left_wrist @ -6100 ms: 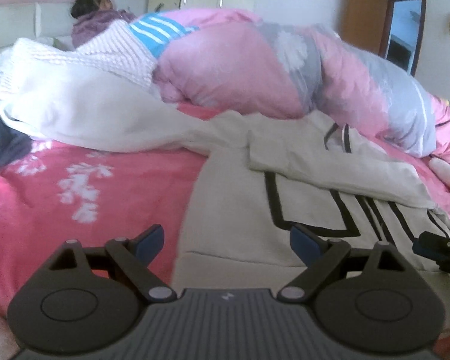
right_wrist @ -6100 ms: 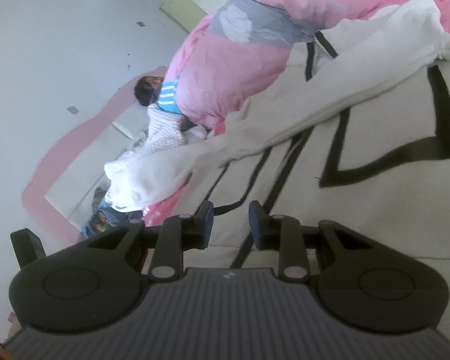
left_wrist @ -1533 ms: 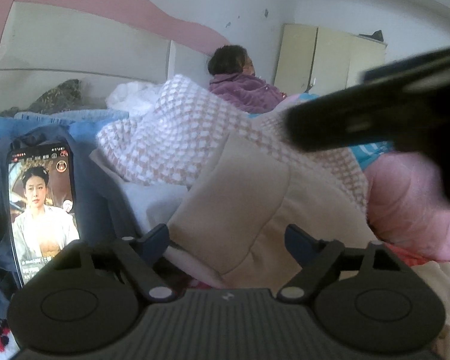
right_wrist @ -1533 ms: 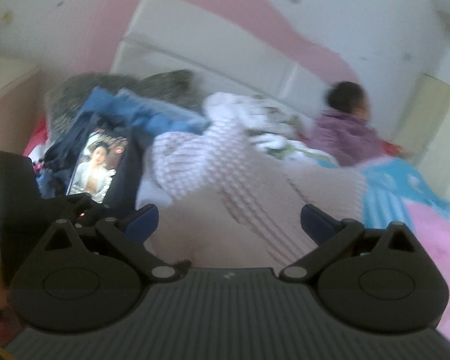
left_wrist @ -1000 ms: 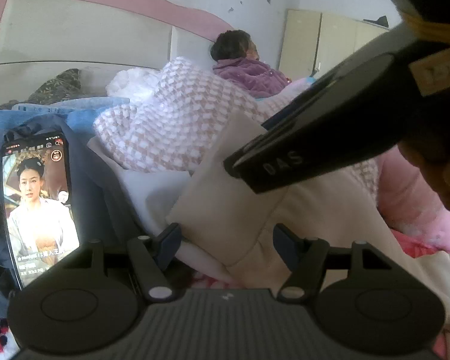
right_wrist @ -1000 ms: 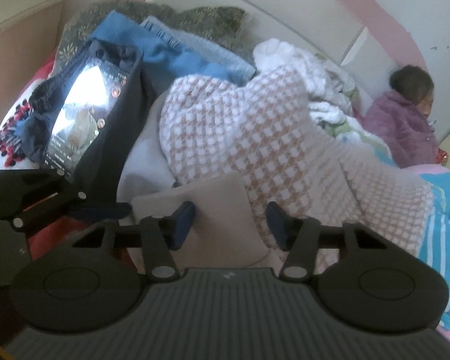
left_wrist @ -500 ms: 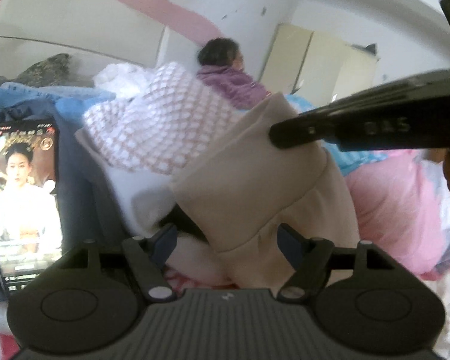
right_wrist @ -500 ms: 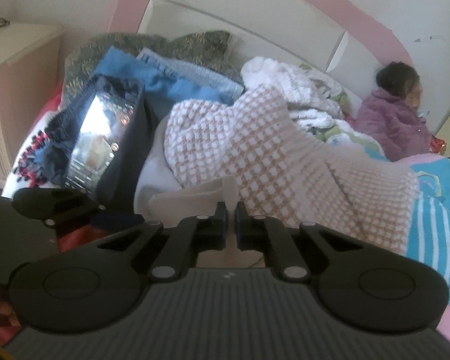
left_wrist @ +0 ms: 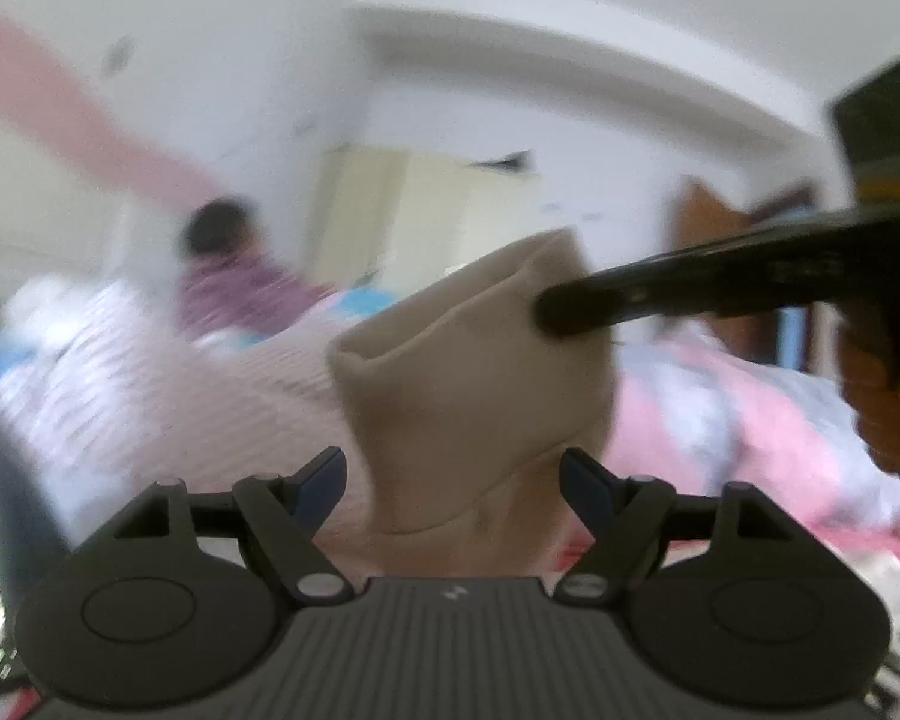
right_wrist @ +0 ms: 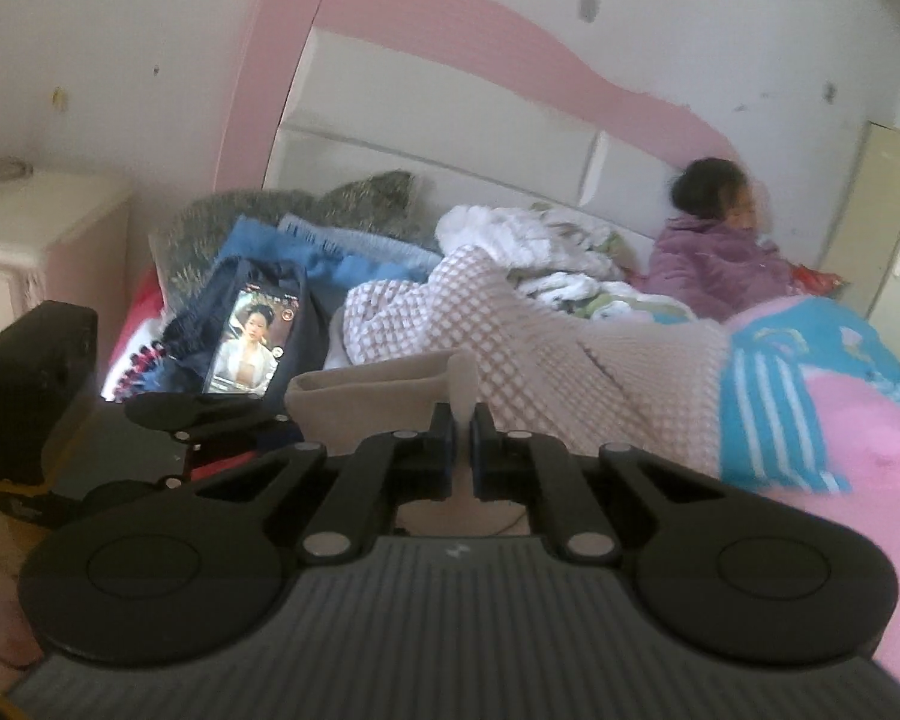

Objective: Fold clothes

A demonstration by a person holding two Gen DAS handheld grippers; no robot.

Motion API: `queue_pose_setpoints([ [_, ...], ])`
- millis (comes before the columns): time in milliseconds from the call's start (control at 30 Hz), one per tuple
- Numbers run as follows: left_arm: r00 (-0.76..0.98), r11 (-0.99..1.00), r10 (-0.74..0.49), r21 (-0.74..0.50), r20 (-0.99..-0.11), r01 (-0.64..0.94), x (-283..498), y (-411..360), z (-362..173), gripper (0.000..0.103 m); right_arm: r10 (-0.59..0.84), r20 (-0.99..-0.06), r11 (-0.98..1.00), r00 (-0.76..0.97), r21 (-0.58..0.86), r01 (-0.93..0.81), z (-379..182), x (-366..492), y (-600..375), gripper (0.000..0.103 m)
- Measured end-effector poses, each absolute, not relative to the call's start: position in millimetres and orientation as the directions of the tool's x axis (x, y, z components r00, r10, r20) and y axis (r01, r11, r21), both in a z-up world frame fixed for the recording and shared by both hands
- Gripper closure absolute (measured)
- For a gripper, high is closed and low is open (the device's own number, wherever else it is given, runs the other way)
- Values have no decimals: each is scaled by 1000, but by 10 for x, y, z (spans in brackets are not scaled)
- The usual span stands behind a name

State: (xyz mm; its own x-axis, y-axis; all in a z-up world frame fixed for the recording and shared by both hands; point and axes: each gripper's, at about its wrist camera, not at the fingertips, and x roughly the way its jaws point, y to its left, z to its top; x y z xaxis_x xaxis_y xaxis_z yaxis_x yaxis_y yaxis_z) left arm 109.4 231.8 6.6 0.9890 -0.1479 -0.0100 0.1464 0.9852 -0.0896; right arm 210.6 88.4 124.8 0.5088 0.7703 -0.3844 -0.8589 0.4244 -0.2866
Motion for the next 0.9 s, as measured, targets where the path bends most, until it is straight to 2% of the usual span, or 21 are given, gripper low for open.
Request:
queue_pose_setpoints([
  [100, 964, 963, -267, 28, -8, 267, 933, 1973, -3, 26, 757, -360, 477, 546, -268, -837, 1198, 1897, 491, 99],
  [267, 907, 892, -407, 168, -105, 420, 803, 1384, -202, 40, 701, -355, 609, 619, -154, -778, 936, 1576, -250, 99],
  [300, 895, 876, -425, 188, -134, 444, 803, 1262, -254, 47, 686, -363, 635, 631, -125, -762, 853, 1525, -376, 99],
  [433, 857, 811, -431, 297, -282, 505, 851, 763, -530, 67, 608, -423, 742, 672, 1, -671, 462, 1359, -823, 94],
  [567, 831, 752, -385, 384, -403, 535, 951, 484, -795, 74, 532, -491, 830, 690, 139, -540, 99, 1206, -1208, 90],
  [667, 830, 732, -372, 419, -417, 538, 953, 446, -905, 75, 502, -519, 861, 691, 232, -452, -78, 1055, -1426, 72],
  [733, 832, 733, -369, 421, -414, 535, 950, 420, -919, 75, 498, -527, 867, 688, 304, -395, -169, 957, -1578, 52],
  [800, 837, 735, -366, 426, -406, 528, 930, 387, -920, 77, 520, -521, 849, 677, 404, -341, -240, 901, -1700, 44],
  [900, 852, 746, -362, 431, -378, 508, 873, 400, -894, 86, 580, -497, 776, 646, 579, -250, -352, 921, -1843, 39],
])
